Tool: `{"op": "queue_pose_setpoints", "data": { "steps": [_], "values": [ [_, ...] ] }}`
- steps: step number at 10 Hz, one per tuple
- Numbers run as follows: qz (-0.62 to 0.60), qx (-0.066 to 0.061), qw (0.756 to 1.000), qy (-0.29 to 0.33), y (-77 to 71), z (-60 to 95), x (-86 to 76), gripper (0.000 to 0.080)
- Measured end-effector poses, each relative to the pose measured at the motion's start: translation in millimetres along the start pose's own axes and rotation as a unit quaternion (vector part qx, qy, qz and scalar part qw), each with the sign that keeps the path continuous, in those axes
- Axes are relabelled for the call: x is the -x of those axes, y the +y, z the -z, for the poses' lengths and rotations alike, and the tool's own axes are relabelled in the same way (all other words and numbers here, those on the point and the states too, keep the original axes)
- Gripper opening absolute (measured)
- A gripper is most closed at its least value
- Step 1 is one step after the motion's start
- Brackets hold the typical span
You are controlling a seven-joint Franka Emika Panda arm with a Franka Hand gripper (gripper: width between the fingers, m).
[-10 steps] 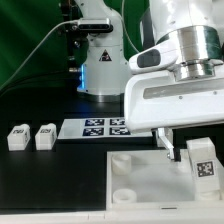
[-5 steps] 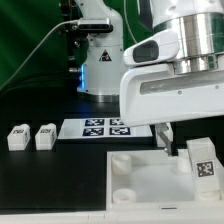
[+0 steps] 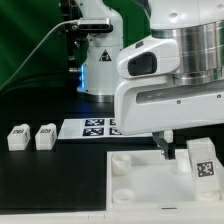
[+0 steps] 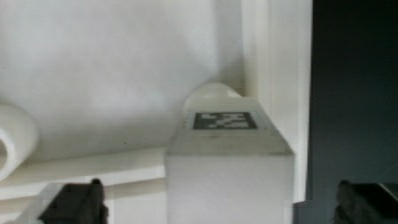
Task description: Assemble one leg
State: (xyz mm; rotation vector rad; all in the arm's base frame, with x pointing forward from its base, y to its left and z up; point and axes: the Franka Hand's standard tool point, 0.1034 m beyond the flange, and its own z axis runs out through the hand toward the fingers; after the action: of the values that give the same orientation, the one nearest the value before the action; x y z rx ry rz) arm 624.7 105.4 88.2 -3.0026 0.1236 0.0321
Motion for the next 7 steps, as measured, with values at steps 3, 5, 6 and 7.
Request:
{"op": "queue_pose_setpoints", "data": {
  "steps": [3,5,6,7],
  "values": [
    [-0.006,0.0,1.0,-0.001,-0.9,-3.0,-0.1,0.0649],
    [-0.006,0.0,1.0,-0.002,-0.5,-3.6,0.4,0.0374],
    [-0.014,0.0,1.0,-0.002,-0.6,-3.6,0.5,0.0374],
    [-0.014,0.0,1.0,-0.002,-0.5,-3.6,0.4,0.0291]
  ]
}}
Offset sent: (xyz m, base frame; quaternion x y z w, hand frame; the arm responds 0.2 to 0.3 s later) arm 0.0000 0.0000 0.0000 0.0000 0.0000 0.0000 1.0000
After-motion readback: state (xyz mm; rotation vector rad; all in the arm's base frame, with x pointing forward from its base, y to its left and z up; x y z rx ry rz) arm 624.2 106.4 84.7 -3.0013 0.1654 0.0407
